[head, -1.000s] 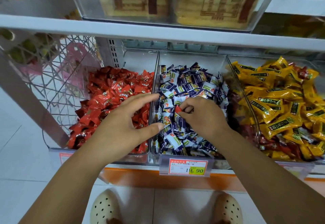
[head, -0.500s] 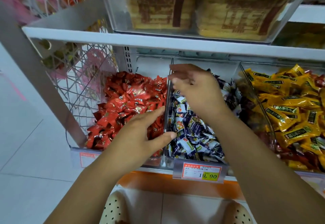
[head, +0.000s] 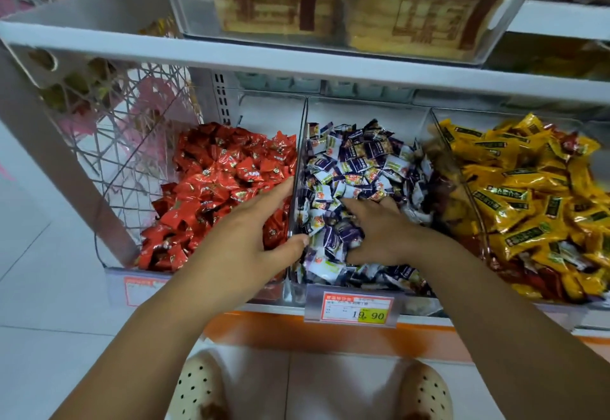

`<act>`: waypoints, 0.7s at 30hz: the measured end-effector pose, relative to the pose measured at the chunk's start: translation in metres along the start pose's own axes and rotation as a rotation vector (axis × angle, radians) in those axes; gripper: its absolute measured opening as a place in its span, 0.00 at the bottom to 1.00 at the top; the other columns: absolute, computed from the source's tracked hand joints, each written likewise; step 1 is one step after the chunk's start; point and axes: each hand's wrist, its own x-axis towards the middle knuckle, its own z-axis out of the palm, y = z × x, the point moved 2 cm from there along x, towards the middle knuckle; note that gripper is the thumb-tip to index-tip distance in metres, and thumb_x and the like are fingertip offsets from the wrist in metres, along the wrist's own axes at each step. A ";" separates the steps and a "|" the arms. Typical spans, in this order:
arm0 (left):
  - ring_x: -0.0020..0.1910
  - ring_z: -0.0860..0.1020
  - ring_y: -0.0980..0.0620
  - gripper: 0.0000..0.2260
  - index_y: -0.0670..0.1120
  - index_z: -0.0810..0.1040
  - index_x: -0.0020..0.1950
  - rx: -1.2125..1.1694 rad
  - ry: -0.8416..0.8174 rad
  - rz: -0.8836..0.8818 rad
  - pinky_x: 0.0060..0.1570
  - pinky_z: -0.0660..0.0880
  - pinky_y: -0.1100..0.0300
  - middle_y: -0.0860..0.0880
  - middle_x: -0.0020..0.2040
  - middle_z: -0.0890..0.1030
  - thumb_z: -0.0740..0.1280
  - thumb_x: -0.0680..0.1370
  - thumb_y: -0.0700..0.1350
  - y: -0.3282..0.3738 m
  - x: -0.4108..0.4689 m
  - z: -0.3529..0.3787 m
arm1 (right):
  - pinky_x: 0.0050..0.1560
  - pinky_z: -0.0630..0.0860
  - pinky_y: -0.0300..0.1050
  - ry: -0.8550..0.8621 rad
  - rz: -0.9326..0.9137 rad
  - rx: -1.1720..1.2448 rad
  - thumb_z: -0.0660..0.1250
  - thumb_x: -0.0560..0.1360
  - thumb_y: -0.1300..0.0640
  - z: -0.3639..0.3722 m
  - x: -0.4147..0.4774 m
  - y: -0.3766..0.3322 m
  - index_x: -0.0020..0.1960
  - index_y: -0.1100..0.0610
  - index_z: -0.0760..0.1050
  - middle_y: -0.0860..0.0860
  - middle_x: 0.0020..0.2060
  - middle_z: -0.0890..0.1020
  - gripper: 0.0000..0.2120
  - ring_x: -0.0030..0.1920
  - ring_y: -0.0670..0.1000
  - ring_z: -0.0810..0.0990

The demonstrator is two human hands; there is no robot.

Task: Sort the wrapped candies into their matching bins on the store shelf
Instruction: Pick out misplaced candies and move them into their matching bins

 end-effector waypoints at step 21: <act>0.49 0.60 0.88 0.30 0.76 0.56 0.63 -0.097 0.011 0.026 0.45 0.58 0.87 0.78 0.55 0.64 0.71 0.73 0.52 0.006 0.002 -0.003 | 0.26 0.65 0.35 0.031 -0.013 0.188 0.70 0.73 0.61 -0.001 0.008 -0.003 0.76 0.49 0.57 0.56 0.68 0.71 0.36 0.32 0.46 0.71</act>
